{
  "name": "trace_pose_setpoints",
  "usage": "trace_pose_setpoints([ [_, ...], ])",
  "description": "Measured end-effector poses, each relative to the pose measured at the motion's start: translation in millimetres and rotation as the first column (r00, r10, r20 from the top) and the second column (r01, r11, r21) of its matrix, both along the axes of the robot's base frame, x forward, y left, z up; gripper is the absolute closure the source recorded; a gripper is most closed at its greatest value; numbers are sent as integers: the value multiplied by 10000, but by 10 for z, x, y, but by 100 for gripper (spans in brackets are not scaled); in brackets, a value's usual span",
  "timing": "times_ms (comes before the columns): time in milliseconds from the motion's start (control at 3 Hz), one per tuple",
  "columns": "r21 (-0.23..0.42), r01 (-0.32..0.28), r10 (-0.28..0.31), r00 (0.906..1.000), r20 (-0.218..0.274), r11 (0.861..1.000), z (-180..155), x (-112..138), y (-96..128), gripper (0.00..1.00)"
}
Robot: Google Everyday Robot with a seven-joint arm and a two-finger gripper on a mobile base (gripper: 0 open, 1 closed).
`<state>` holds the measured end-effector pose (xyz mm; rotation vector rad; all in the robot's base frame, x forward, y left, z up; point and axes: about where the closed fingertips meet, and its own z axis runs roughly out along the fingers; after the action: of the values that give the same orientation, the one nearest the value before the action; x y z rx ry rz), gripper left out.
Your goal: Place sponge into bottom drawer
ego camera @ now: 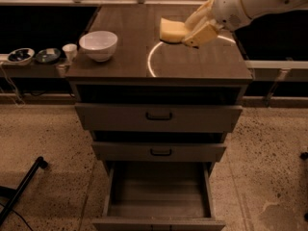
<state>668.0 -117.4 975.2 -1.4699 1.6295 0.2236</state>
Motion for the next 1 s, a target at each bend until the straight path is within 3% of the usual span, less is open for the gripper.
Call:
trace_pose_setpoints([
  [333, -226, 373, -382, 9985, -404, 9990, -232, -232, -304, 100],
  [667, -196, 350, -363, 9971, -670, 9992, -382, -154, -230, 100],
  [1000, 214, 168, -151, 9971, -744, 9996, -816, -147, -190, 100],
])
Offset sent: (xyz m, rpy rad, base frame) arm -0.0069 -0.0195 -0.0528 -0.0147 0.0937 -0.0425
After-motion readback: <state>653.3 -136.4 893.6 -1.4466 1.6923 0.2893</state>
